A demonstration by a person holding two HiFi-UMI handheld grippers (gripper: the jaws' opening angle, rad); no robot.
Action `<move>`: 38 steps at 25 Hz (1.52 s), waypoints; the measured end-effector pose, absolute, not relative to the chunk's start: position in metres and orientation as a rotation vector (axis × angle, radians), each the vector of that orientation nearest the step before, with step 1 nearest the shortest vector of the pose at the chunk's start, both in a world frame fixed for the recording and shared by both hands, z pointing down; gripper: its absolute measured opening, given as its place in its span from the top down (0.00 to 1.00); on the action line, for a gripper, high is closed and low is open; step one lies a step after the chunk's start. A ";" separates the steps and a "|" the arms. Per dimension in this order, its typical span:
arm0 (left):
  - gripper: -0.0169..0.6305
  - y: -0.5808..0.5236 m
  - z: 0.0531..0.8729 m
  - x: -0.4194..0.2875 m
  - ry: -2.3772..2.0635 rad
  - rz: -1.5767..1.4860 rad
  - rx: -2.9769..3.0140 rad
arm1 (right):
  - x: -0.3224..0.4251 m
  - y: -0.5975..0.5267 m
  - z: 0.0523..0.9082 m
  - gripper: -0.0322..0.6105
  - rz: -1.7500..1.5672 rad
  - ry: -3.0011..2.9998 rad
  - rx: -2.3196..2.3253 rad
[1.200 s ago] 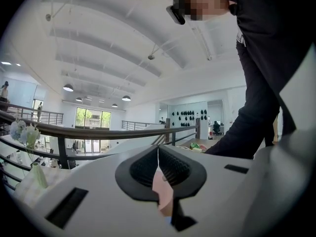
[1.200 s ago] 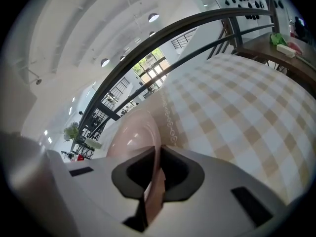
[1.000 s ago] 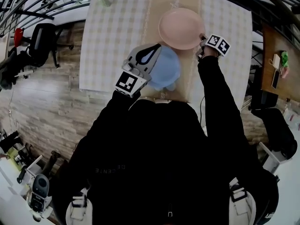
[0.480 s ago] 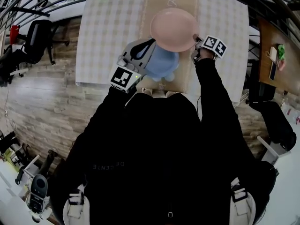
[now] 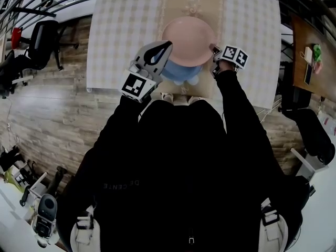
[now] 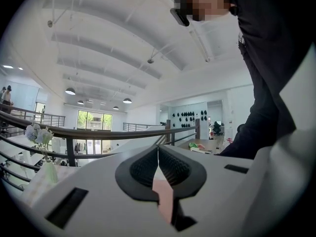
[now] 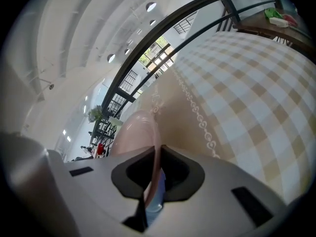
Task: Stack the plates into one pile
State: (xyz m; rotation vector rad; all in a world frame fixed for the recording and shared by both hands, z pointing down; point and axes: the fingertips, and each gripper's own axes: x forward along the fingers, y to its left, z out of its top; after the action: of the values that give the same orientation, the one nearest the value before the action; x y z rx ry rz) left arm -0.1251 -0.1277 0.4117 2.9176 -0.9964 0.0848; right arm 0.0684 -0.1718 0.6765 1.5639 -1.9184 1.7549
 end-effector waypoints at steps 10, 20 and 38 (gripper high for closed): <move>0.94 -0.114 0.422 -0.134 -0.994 0.114 2.909 | 0.030 -0.127 0.701 0.90 1.767 -1.911 1.422; 0.94 -0.108 0.430 -0.139 -0.989 0.130 2.892 | 0.019 -0.116 0.716 0.88 1.703 -1.937 1.366; 0.94 -0.113 0.426 -0.129 -0.993 0.108 2.888 | 0.024 -0.129 0.678 0.55 1.343 -2.016 1.261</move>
State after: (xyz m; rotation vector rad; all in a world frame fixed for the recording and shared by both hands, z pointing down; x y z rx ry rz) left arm -0.1287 -0.1131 0.4260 2.8876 -0.9933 0.1083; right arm 0.0237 -0.1293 0.6781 1.2610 -2.0161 1.3431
